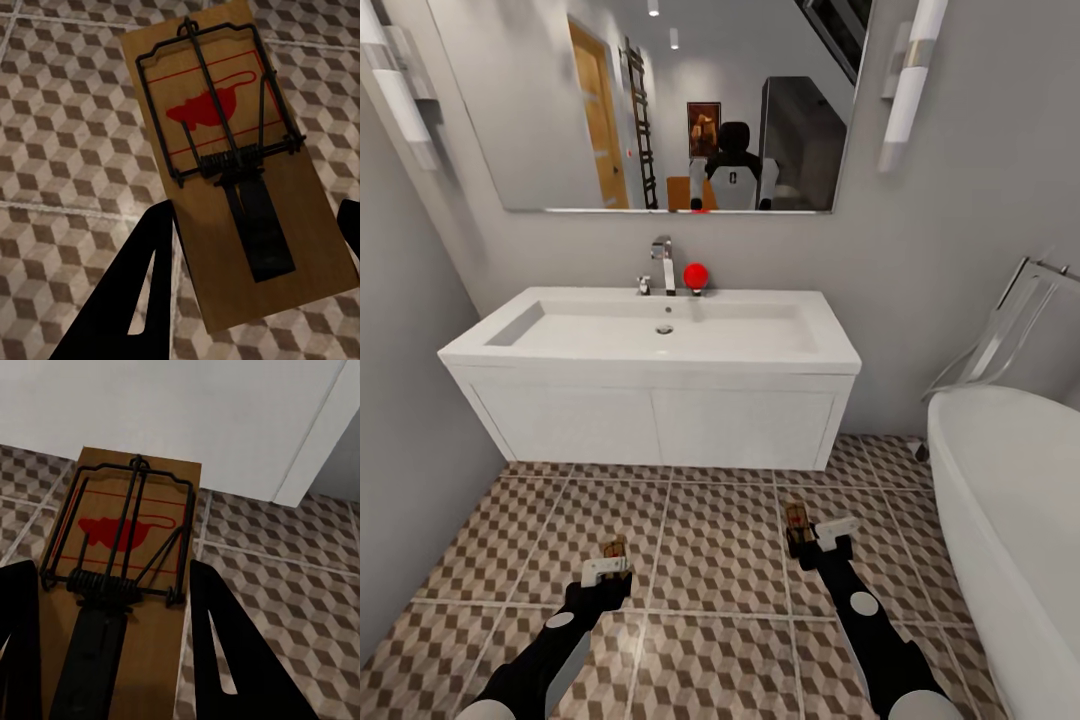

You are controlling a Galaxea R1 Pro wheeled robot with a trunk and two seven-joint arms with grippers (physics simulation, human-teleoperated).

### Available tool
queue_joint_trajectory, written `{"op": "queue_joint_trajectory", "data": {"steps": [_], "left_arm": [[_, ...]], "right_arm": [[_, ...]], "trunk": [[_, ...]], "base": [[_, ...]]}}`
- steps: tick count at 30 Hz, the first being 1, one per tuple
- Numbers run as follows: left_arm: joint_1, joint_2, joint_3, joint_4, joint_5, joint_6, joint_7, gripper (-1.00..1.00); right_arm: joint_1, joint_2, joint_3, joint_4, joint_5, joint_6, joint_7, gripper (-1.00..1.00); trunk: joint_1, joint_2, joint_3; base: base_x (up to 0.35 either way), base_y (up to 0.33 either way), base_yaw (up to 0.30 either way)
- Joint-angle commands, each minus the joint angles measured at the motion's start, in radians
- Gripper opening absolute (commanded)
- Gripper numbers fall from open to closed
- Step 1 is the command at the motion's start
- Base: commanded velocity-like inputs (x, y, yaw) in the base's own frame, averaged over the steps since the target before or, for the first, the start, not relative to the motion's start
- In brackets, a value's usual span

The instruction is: Take the four mousetraps from the cabinet in the bathroom and place them on the bathroom floor. Make sure all four end up on the same floor surface, and ensure that at least two of them are either under or directly next to the same bathroom sink.

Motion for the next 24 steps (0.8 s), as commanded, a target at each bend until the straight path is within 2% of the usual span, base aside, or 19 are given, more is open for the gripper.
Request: {"op": "queue_joint_trajectory", "data": {"steps": [1,17,21,24], "left_arm": [[-0.001,0.001,-0.009,-0.001,0.008,0.000,0.009,-1.00],[-0.001,0.001,-0.009,-0.002,0.008,0.000,0.009,-1.00],[-0.001,0.000,-0.010,-0.004,0.008,-0.001,0.009,-1.00],[-0.001,-0.016,-0.027,-0.005,0.008,-0.001,0.009,-1.00]], "right_arm": [[-0.001,0.000,-0.009,0.000,0.003,-0.005,0.012,-1.00],[-0.001,0.002,-0.009,0.000,0.003,-0.009,0.012,-1.00],[-0.001,0.001,-0.009,0.000,0.003,-0.009,0.012,-1.00],[-0.001,0.000,-0.009,0.000,0.004,-0.009,0.012,-1.00]], "trunk": [[0.004,-0.008,-0.004],[0.065,-0.120,-0.054],[0.065,-0.120,-0.054],[0.065,-0.120,-0.054]], "base": [[0.000,0.000,0.000],[0.000,0.000,0.000],[0.000,0.000,0.000],[0.000,0.000,0.000]]}}
